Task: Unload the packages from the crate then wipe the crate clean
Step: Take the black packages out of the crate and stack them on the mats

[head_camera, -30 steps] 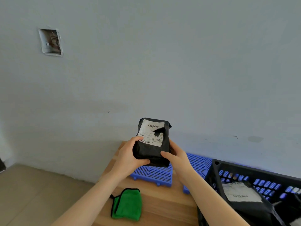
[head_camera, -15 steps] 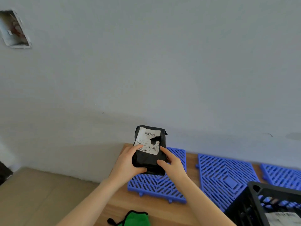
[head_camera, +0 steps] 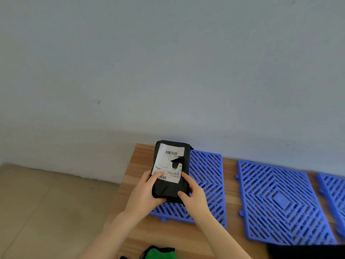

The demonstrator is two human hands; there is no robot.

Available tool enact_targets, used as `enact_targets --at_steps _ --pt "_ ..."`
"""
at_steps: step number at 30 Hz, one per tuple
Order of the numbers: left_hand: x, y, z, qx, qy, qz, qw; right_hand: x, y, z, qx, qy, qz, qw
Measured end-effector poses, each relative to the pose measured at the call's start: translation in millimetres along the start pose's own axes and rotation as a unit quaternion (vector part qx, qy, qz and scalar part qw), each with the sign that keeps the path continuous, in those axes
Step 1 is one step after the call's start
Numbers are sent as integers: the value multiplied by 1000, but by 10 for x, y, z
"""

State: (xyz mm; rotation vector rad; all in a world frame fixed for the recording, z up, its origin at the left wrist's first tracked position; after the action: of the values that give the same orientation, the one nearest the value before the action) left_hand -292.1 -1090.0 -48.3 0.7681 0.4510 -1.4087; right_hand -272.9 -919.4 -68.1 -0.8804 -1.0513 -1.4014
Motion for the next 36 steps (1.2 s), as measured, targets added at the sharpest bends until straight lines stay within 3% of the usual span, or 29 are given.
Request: enact_targets --at_steps 12,26,33,36 --pt "406 -418 -444 56 -22 -8 998 -504 -239 -221 -19 39 -50 998" --pt "505 -701 -440 94 -28 6 995 -537 -499 -309 -25 4 -63 998" --pt "436 -610 -376 109 -50 -30 992 -388 -471 -278 1 56 -57 997" --pt "377 -570 -236 101 -70 -30 992 -298 -378 -101 -26 69 -64 995"
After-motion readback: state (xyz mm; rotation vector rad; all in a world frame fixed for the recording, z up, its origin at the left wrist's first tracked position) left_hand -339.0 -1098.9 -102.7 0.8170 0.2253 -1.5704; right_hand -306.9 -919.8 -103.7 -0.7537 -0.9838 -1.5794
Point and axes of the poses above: each hand's wrist, its own y-axis away from the middle knuckle, its own z-axis out of the back of the hand, x = y × z, the point moved 10 cm from there along -y, towards the middle knuckle, and after that the axes turned 13 degrees about z, right-handed, at the moved point
